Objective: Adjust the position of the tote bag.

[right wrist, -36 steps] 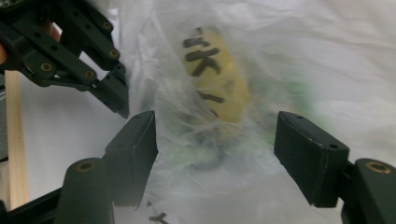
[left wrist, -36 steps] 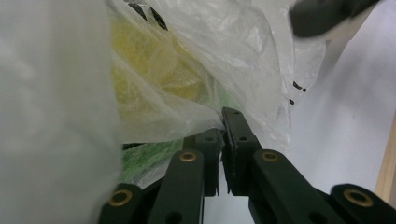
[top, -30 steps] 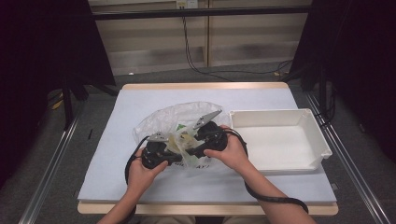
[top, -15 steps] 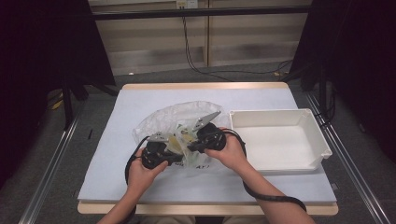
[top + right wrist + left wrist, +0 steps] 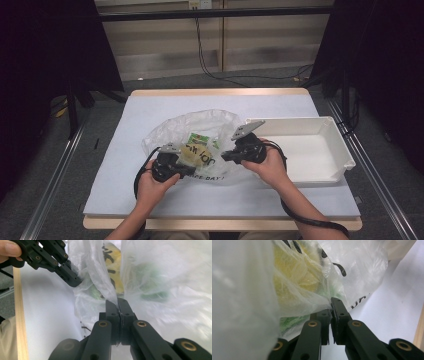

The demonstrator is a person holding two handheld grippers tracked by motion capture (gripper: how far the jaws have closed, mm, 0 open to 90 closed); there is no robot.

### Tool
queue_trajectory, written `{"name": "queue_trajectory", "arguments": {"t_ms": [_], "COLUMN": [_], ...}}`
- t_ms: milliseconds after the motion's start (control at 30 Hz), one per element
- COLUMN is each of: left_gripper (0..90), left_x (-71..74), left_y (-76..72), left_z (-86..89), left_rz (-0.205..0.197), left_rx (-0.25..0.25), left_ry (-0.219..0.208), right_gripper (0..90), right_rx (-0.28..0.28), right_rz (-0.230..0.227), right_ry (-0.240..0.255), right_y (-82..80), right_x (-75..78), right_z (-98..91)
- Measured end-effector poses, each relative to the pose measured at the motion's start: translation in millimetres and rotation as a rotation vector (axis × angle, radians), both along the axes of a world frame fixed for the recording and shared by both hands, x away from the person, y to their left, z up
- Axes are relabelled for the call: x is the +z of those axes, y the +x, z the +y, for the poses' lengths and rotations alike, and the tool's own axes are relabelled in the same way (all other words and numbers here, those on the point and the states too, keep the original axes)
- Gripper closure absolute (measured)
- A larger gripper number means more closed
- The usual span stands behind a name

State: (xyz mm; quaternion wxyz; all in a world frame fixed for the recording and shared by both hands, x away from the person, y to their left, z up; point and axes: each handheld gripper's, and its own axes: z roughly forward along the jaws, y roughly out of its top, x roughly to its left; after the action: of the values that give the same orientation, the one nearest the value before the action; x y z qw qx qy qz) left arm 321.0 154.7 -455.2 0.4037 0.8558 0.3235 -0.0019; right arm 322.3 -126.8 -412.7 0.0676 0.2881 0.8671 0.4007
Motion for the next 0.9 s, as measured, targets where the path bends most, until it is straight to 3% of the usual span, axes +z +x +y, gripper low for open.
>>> {"name": "queue_trajectory", "arguments": {"t_ms": [400, 667, 733, 767, 900], "left_gripper": [86.0, 85.8, 83.4, 77.9, 75.1], "left_x": [-2.8, -0.7, -0.3, 0.0, 7.0], "left_y": [-2.5, -2.7, -2.7, -3.0, -6.1], "left_z": [0.6, 4.1, 4.9, 4.6, 4.6], "left_rz": [0.022, 0.02, 0.015, 0.01, -0.004], "left_rx": [0.002, -0.001, 0.001, 0.003, -0.014], "left_ry": [0.005, 0.003, 0.002, 0.001, -0.012], "right_gripper": [90.0, 90.0, 90.0, 90.0, 90.0], "right_rx": [-0.05, -0.075, -0.078, -0.081, -0.076], "right_rz": [0.007, 0.01, 0.009, 0.007, 0.009], "right_ry": [0.026, 0.026, 0.028, 0.033, 0.029], "right_y": [-10.3, -12.3, -12.3, -12.7, -13.6], "right_x": [-2.7, -7.6, -8.3, -8.4, -8.7], "right_z": [-23.1, -27.5, -29.3, -29.8, -27.0]}}
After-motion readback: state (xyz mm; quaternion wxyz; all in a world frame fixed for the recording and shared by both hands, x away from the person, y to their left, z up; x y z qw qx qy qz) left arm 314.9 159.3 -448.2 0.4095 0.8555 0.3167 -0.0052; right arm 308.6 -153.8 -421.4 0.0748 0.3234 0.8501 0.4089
